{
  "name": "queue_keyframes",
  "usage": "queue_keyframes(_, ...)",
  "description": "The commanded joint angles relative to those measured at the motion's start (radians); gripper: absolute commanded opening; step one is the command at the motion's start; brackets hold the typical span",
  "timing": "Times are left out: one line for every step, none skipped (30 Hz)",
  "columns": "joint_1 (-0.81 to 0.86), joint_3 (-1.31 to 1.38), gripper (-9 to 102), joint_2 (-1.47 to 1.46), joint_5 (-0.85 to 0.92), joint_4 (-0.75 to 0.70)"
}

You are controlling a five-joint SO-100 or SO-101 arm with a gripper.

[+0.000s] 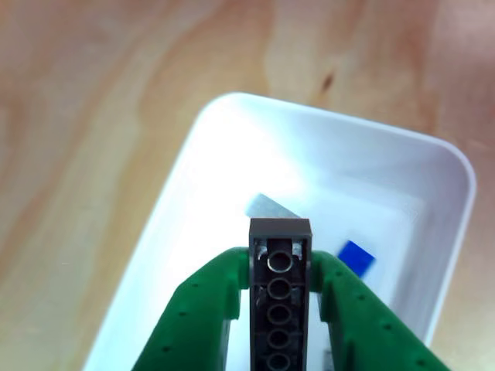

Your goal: Put all lego bricks in the bin.

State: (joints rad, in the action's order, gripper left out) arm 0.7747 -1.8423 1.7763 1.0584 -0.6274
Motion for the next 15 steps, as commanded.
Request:
queue_keyframes(0.064, 0.031, 25, -0.078, 0.029, 0.058)
queue_keyframes(0.067, 0.015, 25, -0.081, 0.012, 0.077)
queue_keyframes(0.063, 0.018, 29, -0.077, -0.02, 0.058)
queue_keyframes(0.049, 0.021, 31, -0.057, -0.046, 0.032)
queue_keyframes(0.023, 0.021, 31, -0.021, -0.069, 0.012)
queue_keyframes(-0.008, 0.025, 32, 0.029, -0.107, -0.015)
queue_keyframes(-0.044, 0.023, 33, 0.097, -0.132, -0.052)
queue_keyframes(-0.092, 0.026, 33, 0.172, -0.147, -0.109)
queue_keyframes(-0.152, 0.037, 33, 0.249, -0.175, -0.169)
queue_keyframes(-0.216, 0.038, 32, 0.33, -0.193, -0.219)
queue_keyframes(-0.295, 0.034, 30, 0.408, -0.204, -0.268)
queue_keyframes(-0.385, 0.034, 30, 0.462, -0.215, -0.33)
queue_keyframes(-0.472, 0.037, 29, 0.486, -0.229, -0.394)
queue_keyframes(-0.552, 0.044, 29, 0.482, -0.25, -0.448)
queue_keyframes(-0.623, 0.046, 29, 0.445, -0.279, -0.472)
